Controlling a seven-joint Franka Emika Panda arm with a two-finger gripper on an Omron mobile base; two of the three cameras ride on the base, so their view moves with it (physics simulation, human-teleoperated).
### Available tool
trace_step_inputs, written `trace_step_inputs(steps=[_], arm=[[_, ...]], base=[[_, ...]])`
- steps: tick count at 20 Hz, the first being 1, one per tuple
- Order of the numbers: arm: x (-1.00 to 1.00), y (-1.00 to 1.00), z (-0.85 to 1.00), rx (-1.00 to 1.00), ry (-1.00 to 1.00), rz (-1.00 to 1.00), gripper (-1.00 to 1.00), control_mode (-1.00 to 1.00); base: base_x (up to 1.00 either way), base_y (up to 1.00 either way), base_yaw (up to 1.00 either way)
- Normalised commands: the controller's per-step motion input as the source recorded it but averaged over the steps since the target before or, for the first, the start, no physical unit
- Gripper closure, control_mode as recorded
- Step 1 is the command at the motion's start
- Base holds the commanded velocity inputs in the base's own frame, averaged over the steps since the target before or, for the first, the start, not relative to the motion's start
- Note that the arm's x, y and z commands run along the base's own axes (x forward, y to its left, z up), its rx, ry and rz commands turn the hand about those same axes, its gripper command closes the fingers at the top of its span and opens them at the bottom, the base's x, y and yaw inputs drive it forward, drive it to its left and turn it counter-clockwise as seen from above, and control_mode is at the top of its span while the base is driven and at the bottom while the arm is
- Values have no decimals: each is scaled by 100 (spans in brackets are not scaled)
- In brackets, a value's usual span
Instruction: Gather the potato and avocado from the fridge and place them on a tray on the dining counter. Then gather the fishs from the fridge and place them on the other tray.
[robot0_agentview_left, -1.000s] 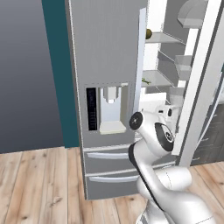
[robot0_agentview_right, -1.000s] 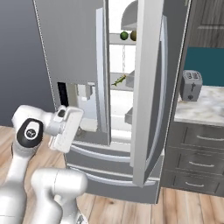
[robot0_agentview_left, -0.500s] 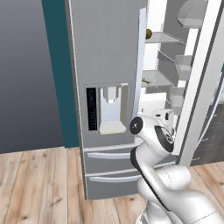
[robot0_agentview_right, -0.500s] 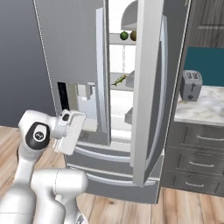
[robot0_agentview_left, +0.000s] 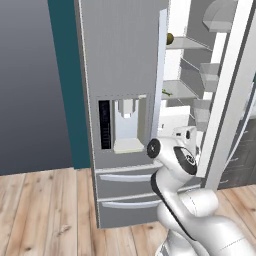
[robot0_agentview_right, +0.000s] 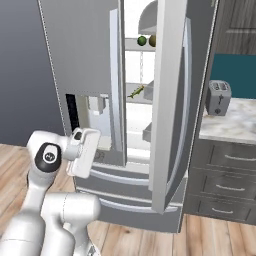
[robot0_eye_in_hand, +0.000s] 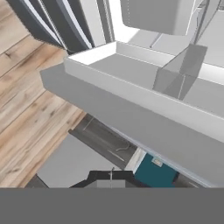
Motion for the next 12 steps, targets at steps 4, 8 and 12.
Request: trace_step_inputs(steps=[4,8,12], arm=[[24,-2,0,-4,0,0,100,-100],[42,-21,0,5,0,0,100,-100],[44,-17,0,9,1,0,100,-100]], base=[[0,0,0],[0,0,0],[0,0,0]])
